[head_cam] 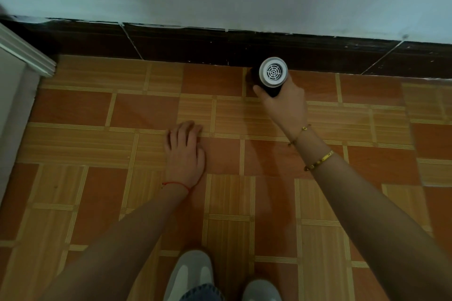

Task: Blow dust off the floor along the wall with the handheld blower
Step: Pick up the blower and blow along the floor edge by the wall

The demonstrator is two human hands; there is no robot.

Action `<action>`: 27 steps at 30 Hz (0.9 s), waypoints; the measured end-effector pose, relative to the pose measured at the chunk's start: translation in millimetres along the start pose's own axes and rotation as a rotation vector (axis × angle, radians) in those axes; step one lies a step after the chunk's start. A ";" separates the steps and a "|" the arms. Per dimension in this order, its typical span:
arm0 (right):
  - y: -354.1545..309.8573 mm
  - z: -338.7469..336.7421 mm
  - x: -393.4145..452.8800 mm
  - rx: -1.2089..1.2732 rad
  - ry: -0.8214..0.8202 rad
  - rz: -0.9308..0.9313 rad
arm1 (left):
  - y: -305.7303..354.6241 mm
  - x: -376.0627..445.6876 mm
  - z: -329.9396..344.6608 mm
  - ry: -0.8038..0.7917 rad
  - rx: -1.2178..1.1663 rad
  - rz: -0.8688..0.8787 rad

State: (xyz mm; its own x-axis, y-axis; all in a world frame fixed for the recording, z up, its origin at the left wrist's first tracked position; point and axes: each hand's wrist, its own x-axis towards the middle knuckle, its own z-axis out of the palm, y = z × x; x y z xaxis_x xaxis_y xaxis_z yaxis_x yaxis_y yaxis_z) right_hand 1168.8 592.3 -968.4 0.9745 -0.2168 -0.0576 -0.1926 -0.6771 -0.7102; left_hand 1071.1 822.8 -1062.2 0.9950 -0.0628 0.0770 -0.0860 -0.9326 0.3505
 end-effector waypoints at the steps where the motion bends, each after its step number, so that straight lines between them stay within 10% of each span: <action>1: -4.3 4.4 2.7 -0.004 -0.012 -0.013 | 0.2 0.4 -0.5 0.000 -0.005 -0.003; 16: -35.7 47.1 -13.7 0.077 -0.236 -0.107 | 0.8 0.4 -0.8 0.019 -0.037 -0.006; 27: 0.0 6.1 -33.1 0.012 -0.062 -0.037 | 0.7 -0.4 0.1 -0.002 -0.013 0.006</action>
State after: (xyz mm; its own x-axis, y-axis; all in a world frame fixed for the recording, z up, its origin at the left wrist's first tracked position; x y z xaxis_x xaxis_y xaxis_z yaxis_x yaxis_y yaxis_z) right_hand 1137.3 603.8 -970.7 0.9863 -0.1474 -0.0740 -0.1550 -0.6751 -0.7212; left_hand 1070.7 822.1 -1062.2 0.9946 -0.0686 0.0774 -0.0922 -0.9275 0.3623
